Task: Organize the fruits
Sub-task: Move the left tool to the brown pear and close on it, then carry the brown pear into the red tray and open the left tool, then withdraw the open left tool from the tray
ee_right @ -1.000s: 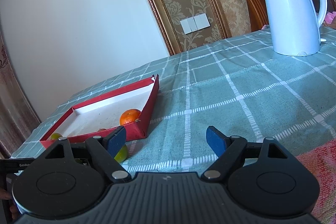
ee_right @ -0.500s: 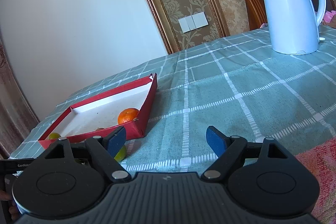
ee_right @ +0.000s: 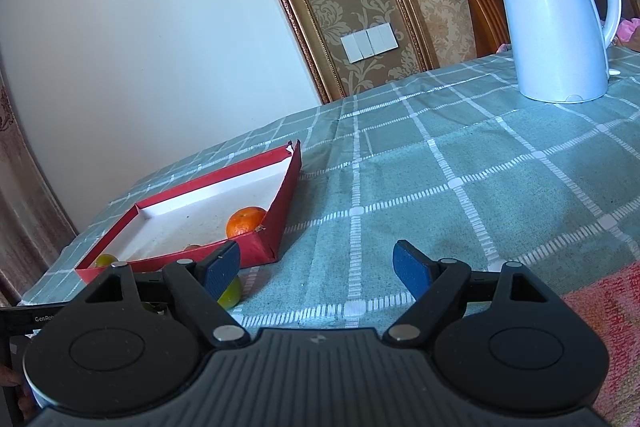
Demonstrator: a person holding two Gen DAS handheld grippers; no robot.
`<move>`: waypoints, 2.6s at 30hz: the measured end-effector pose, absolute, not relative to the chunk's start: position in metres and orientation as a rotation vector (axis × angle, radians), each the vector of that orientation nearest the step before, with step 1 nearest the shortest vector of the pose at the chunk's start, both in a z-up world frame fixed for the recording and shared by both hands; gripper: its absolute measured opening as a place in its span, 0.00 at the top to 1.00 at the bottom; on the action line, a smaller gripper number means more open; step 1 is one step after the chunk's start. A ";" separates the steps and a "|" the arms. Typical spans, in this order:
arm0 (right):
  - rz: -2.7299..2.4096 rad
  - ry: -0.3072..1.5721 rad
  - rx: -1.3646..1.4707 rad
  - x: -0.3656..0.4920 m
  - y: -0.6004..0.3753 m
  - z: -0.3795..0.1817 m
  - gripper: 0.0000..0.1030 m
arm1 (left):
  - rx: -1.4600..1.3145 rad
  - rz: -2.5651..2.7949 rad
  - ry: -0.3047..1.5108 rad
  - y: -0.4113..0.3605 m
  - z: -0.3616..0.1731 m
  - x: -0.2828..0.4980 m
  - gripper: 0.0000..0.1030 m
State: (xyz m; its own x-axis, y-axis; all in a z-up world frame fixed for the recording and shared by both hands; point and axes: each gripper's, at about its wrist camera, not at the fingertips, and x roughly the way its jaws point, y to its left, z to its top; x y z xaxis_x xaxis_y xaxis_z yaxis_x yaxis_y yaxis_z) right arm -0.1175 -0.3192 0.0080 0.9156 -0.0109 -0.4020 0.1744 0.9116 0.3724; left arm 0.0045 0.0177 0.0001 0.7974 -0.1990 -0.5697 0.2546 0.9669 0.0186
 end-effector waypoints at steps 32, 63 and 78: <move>-0.086 0.408 0.420 -0.117 -0.320 0.008 0.18 | 0.073 -0.230 0.419 0.012 0.053 -0.012 0.75; -0.072 0.426 0.429 -0.113 -0.321 0.006 0.18 | 0.200 -0.146 0.505 -0.056 0.033 0.072 0.45; -0.085 0.425 0.427 -0.114 -0.322 0.006 0.14 | 0.165 -0.057 0.468 -0.020 0.041 0.035 0.00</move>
